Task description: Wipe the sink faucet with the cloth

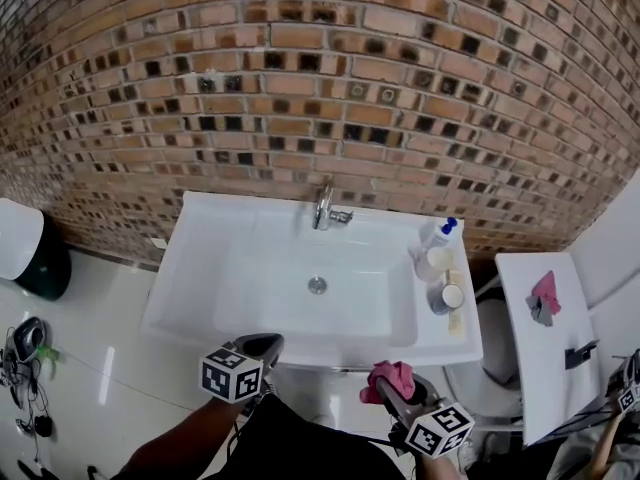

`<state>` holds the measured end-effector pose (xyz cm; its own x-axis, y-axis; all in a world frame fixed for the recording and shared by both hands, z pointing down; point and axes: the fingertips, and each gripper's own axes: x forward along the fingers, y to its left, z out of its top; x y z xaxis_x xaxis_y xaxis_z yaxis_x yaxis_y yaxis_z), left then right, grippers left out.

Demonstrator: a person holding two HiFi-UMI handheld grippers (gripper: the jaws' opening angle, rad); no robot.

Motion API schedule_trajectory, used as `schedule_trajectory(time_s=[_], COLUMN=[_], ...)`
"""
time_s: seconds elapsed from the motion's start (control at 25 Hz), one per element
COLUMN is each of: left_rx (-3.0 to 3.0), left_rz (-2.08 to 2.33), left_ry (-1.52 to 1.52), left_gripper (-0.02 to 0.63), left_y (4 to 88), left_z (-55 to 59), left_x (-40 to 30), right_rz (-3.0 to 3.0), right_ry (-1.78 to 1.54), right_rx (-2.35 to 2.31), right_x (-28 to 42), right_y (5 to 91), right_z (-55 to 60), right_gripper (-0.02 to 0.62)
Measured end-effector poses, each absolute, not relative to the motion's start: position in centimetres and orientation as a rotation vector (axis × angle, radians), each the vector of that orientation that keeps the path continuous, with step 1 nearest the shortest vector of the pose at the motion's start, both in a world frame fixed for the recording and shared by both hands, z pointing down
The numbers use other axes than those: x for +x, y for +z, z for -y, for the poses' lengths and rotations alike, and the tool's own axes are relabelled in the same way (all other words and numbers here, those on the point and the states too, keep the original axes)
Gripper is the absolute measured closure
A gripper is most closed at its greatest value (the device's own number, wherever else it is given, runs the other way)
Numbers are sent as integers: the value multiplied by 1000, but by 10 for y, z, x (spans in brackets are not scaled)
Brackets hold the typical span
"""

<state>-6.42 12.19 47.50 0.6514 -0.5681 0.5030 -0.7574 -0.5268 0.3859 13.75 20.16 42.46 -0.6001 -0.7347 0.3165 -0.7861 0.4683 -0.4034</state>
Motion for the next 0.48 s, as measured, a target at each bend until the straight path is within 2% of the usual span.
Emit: schedule_trajectory(time_s=[0.48], left_rx=[2304], left_rz=[1081], left_ry=[390], left_gripper=[601], left_y=[462], left_z=[-132], left_x=[-55], right_rz=[2619], right_ry=[749], right_rx=[1314], right_x=[140], right_y=[426], right_z=[-214], right_gripper=[463])
